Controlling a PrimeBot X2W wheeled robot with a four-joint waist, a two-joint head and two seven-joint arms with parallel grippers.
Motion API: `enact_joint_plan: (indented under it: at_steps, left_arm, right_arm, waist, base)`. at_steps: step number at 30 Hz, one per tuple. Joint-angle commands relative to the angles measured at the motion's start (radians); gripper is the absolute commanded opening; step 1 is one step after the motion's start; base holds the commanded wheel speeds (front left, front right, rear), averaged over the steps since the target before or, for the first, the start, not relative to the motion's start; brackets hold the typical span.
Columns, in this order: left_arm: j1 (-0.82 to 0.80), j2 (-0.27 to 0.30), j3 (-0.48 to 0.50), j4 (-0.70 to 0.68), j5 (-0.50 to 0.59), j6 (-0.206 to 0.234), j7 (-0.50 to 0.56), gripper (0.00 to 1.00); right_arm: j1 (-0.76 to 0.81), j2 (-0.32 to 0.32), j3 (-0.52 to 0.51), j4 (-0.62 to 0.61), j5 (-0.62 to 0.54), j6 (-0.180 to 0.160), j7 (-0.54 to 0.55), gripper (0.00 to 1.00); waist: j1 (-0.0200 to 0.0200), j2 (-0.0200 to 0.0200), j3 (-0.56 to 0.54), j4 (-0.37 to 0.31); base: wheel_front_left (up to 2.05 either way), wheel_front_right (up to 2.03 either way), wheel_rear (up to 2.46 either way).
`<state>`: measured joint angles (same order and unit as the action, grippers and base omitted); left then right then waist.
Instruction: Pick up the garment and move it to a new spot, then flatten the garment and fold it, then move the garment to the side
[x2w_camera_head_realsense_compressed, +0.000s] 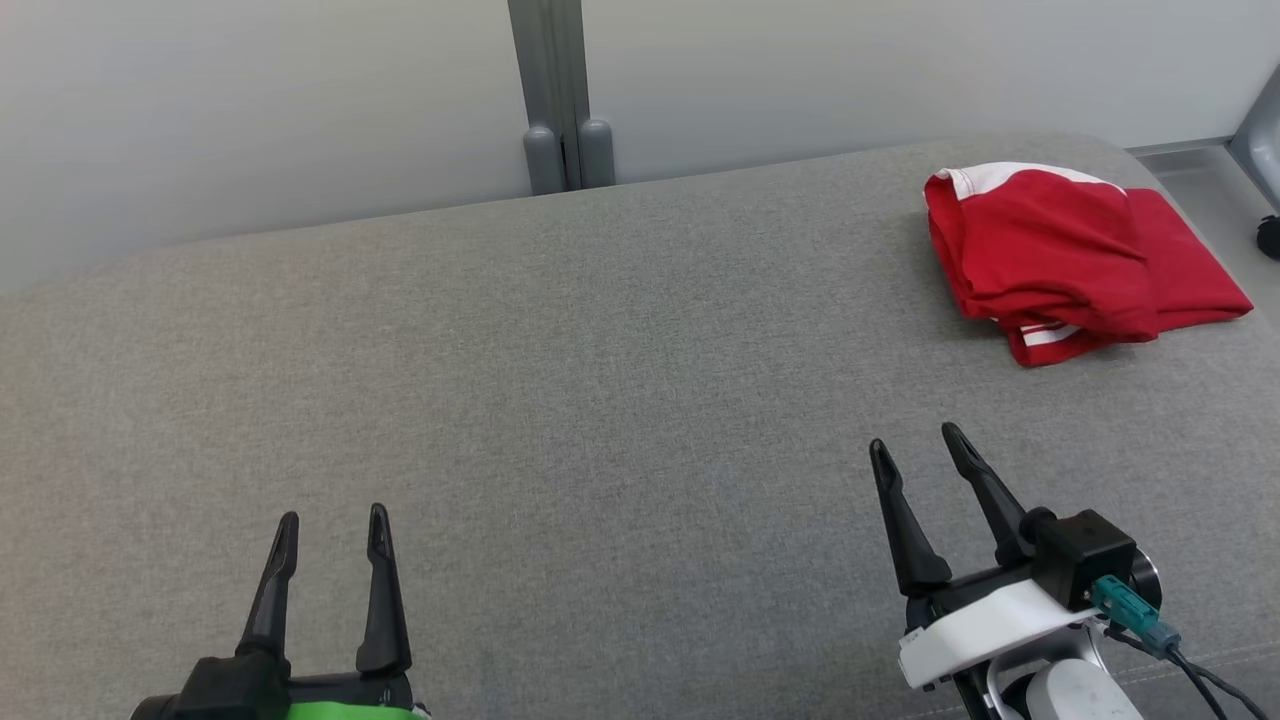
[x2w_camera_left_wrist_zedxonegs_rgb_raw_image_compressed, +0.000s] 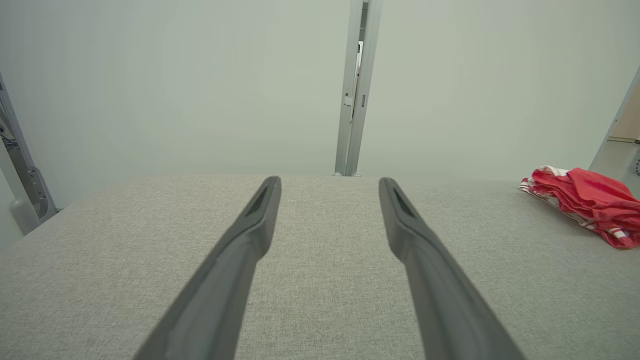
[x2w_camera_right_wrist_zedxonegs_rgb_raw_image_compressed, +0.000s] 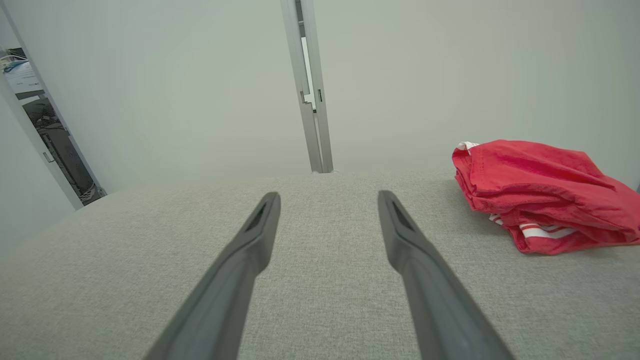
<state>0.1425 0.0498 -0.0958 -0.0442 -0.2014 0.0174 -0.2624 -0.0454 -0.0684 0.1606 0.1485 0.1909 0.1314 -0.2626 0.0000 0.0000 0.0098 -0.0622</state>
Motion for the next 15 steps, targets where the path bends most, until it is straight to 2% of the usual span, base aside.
enact_joint_plan:
  at_steps: [1,15]
  left_arm:
    - [0.013,0.002,0.006,0.003,0.001,0.002,-0.003,1.00]
    - [0.022,0.002,0.006,0.020,-0.002,0.007,-0.003,1.00]
  right_arm:
    - [0.009,0.003,-0.002,0.004,0.006,-0.002,-0.003,1.00]
    - [0.011,0.001,-0.008,0.012,0.014,-0.002,-0.003,1.00]
  waist:
    - [0.0000,0.0000,-0.003,0.002]
    - [0.0000,0.0000,-0.023,0.012]
  base:
    - [0.00,0.00,0.00]
    - [0.00,0.00,0.00]
